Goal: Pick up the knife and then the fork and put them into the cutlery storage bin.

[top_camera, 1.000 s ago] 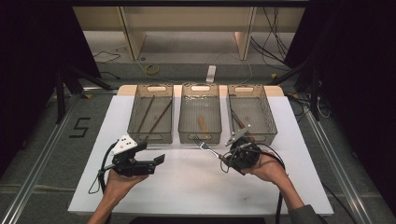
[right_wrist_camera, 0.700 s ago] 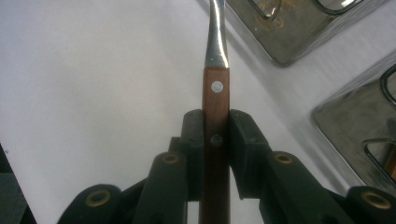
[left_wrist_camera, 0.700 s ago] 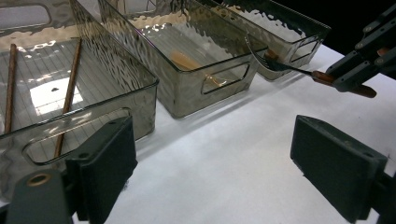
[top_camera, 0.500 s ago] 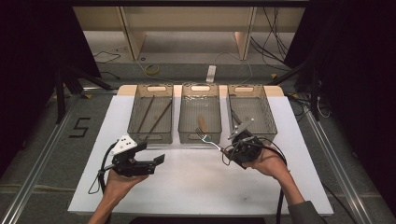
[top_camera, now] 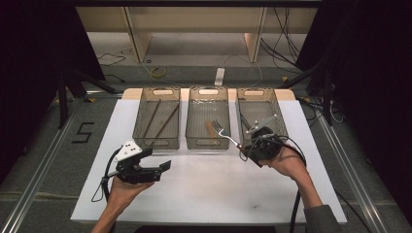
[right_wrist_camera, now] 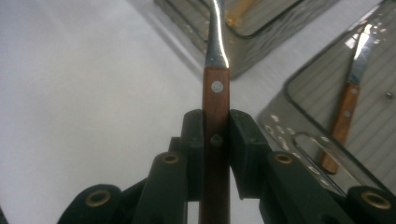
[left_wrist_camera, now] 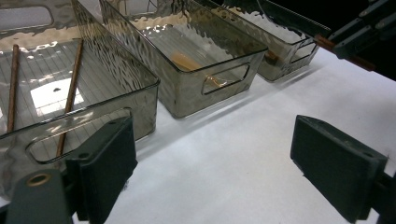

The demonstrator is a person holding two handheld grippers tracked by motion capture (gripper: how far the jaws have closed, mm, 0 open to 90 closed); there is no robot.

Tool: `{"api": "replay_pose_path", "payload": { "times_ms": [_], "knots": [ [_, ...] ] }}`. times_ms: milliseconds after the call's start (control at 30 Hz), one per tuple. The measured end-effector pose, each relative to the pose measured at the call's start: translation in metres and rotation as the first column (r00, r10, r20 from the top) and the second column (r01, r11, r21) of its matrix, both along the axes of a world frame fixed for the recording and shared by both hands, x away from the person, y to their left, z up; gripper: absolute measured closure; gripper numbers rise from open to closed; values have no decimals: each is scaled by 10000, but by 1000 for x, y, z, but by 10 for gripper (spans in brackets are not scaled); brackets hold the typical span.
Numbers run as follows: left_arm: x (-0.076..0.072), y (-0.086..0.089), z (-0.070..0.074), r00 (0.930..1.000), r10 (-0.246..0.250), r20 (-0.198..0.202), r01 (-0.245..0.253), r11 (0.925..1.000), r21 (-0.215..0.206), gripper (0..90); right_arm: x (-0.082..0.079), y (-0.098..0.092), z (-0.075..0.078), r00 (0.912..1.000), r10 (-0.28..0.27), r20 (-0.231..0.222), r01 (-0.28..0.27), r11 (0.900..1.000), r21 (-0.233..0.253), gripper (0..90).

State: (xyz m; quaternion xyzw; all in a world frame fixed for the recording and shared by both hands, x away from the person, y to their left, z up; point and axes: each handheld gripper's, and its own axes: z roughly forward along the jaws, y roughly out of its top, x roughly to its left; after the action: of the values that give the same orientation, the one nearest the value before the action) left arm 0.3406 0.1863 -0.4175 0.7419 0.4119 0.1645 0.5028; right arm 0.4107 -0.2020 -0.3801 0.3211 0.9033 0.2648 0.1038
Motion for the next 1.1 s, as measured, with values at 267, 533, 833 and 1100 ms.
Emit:
{"api": "replay_pose_path", "payload": {
  "times_ms": [267, 533, 833, 1100],
  "knots": [
    [1, -1, 0, 10000, 29, 11, -29, 10000, -44, 136, 14, -13, 6, 9985, -524, 164, 521, 9985, 179, 771],
    [1, -1, 0, 10000, -12, 32, 13, 10000, -92, 136, 32, -21, 18, 9932, -1117, 319, 1110, 9936, 221, 772],
    [1, -1, 0, 10000, -5, 43, 5, 10000, -93, 136, 53, -29, 23, 9841, -1750, 319, 1746, 9845, 152, 772],
    [1, -1, 0, 10000, 6, 55, -5, 9999, -122, 136, 71, -35, 21, 9715, -2358, 239, 2356, 9718, 76, 772]
  ]
}}
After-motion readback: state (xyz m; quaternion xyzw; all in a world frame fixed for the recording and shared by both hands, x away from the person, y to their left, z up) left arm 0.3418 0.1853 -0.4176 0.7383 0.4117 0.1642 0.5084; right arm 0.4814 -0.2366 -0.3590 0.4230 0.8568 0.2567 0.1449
